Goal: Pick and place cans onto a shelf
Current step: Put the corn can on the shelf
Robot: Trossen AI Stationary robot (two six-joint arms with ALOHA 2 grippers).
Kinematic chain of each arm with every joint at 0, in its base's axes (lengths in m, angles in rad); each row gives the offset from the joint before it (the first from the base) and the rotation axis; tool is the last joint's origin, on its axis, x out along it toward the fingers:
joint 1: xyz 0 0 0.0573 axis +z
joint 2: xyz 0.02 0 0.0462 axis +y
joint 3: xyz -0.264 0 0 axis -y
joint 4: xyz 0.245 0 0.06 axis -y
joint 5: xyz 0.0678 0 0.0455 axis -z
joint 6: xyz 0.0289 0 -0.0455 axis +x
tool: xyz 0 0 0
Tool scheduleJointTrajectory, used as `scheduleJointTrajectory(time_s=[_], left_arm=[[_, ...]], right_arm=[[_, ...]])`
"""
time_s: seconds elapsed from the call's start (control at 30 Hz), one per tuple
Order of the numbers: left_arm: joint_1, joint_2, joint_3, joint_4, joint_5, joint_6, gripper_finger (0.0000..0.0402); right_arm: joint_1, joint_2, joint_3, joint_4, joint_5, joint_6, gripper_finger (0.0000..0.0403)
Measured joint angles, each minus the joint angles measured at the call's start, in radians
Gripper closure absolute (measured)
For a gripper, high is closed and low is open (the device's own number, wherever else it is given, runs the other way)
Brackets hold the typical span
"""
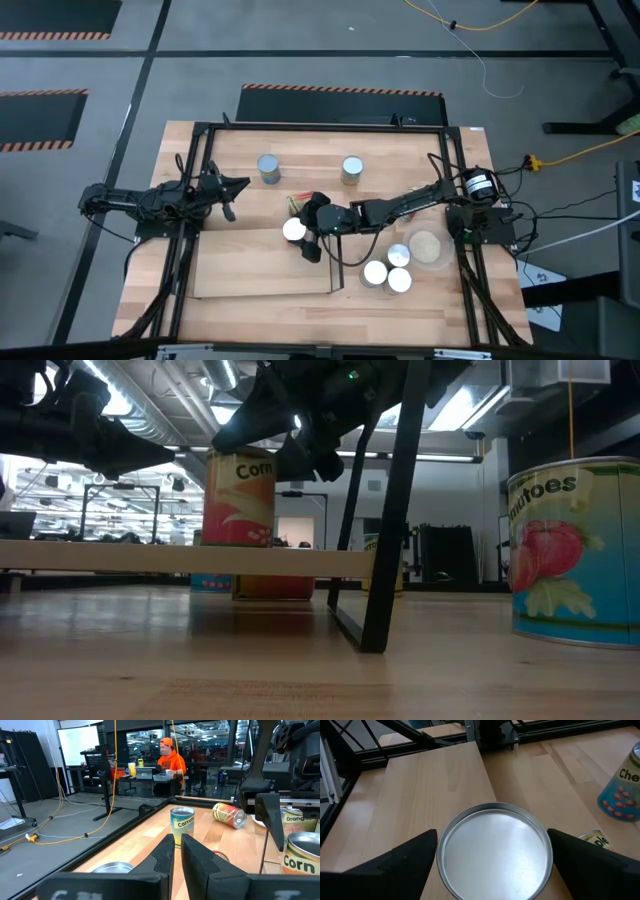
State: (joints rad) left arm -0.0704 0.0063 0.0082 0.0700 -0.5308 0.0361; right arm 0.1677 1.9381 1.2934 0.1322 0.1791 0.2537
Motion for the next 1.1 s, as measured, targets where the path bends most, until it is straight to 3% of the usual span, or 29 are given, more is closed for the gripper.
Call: scheduleJointTrajectory(time_s=[0.2,0.43,0.8,0.9,1.1], left_arm=[[0.000,0.000,0.000,0.000,0.000,0.000,0.0374],[0.000,0.000,0.000,0.012,0.000,0.000,0.0374],[0.000,0.000,0.000,0.112,0.004,-0.008,0.0374],[0.000,0.000,0.000,0.155,0.050,-0.032,0.0374],[0.000,0.000,0.000,0.247,0.146,-0.062,0.0358]], right_arm=[[0.001,-0.020,0.000,0.002,0.000,-0.016,0.0024],[0.028,-0.159,-0.001,-0.015,0.002,-0.109,0.0024],[0.095,-0.508,-0.010,-0.464,0.010,-0.194,0.0024],[0.120,-0.586,-0.050,-0.547,0.003,-0.194,0.0024],[0.150,-0.750,-0.222,-0.529,0.009,-0.178,0.0024]])
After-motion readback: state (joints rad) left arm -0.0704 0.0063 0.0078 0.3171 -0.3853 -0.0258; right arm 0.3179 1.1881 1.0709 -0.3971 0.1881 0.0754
